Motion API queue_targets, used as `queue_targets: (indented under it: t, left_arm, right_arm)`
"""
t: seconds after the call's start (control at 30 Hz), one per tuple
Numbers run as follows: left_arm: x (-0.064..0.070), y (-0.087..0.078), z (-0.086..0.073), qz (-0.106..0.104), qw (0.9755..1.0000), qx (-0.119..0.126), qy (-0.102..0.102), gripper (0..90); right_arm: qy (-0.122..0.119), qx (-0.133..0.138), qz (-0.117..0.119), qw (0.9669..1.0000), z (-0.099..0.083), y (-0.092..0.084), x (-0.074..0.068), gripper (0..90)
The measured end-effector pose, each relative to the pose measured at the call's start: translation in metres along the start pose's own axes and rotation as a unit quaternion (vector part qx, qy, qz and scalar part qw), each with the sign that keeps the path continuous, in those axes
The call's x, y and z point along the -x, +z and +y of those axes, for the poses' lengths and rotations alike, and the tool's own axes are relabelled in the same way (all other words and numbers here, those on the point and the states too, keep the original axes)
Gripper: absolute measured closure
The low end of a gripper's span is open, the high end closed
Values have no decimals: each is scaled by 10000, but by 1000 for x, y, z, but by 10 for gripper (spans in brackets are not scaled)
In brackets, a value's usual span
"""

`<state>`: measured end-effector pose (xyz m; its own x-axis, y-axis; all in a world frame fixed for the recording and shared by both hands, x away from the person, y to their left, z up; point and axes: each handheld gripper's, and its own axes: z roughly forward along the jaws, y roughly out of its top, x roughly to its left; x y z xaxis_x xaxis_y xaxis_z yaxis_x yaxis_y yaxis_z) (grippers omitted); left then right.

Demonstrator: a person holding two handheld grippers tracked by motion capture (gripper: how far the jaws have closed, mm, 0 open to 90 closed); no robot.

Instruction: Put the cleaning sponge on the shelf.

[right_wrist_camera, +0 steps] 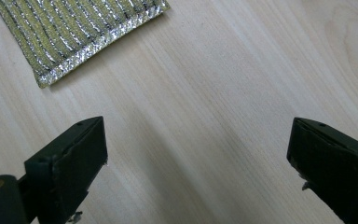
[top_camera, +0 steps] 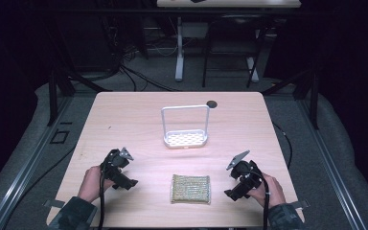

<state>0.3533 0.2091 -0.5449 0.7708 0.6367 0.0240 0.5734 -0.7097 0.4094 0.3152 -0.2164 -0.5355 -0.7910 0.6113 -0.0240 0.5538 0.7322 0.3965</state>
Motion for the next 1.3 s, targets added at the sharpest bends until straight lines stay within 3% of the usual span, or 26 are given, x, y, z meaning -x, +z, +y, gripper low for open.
queue_targets:
  t: [0.37, 0.57, 0.67, 0.93, 1.3]
  left_arm:
    - [1, 2, 1, -15, 10000, -65, 17, 71]
    - [1, 2, 0, -22, 10000, -62, 36, 70]
    - [3, 1, 1, -22, 10000, -60, 66, 69]
    - [3, 3, 2, -24, 9999, -90, 88, 68]
    - [4, 3, 2, -43, 9999, -79, 110, 66]
  right_arm:
    - [-367, 62, -46, 9993, 9, 1, -12, 0]
    - [-521, -31, 205, 9984, 15, 5, -18, 23]
    - [-716, -19, 262, 9971, 18, 5, -22, 42]
    - [-900, 100, 453, 9949, 30, 7, -30, 0]
    - [-1278, 159, 697, 9892, 63, 18, -42, 0]
